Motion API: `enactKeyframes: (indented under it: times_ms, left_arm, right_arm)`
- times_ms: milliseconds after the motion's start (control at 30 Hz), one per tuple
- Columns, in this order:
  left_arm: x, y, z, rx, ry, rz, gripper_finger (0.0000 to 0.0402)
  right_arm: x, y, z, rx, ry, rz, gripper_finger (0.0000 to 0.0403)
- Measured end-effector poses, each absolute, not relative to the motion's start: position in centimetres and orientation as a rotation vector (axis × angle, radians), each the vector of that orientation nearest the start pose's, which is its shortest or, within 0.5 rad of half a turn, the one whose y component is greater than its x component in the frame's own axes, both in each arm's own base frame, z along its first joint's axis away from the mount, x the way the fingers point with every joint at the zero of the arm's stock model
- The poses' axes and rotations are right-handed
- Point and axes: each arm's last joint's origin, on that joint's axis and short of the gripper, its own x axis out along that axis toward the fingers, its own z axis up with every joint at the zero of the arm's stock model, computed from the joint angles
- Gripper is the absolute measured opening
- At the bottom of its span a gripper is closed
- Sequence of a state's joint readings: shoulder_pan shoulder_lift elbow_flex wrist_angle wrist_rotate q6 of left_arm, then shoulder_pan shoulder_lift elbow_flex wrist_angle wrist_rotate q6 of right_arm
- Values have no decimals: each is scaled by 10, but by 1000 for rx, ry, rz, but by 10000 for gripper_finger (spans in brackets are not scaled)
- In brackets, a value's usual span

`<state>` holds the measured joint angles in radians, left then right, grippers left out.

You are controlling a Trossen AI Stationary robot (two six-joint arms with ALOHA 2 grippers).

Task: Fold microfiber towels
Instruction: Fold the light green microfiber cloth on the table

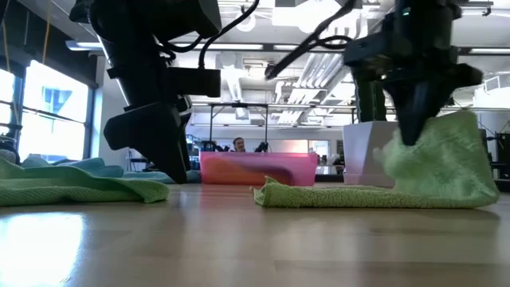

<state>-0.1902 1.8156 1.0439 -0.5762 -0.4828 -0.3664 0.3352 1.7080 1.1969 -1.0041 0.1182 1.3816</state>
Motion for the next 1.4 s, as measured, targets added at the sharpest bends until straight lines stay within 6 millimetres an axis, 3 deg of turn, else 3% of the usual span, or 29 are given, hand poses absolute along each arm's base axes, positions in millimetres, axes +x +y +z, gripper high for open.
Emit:
enactKeyframes:
  times_ms: [267,500,800,1100,1233,1400]
  left_arm:
    - [318,-49,141,138,1204,468,196]
    - [310,-57,139,211,1279,425,196]
    - [301,-72,139,320,1321,384,182]
    - [301,-73,139,324,1315,384,162]
    - [300,-73,139,324,1319,381,159]
    - [297,-72,139,353,1352,372,159]
  right_arm:
    - [341,101,200,718,1268,-771,0]
    - [370,96,194,679,1173,-813,0]
    - [387,97,179,702,1125,-769,0]
    - [396,99,176,669,1097,-679,2]
    - [401,101,175,616,1083,-596,34]
    - [402,101,176,539,1096,-536,110]
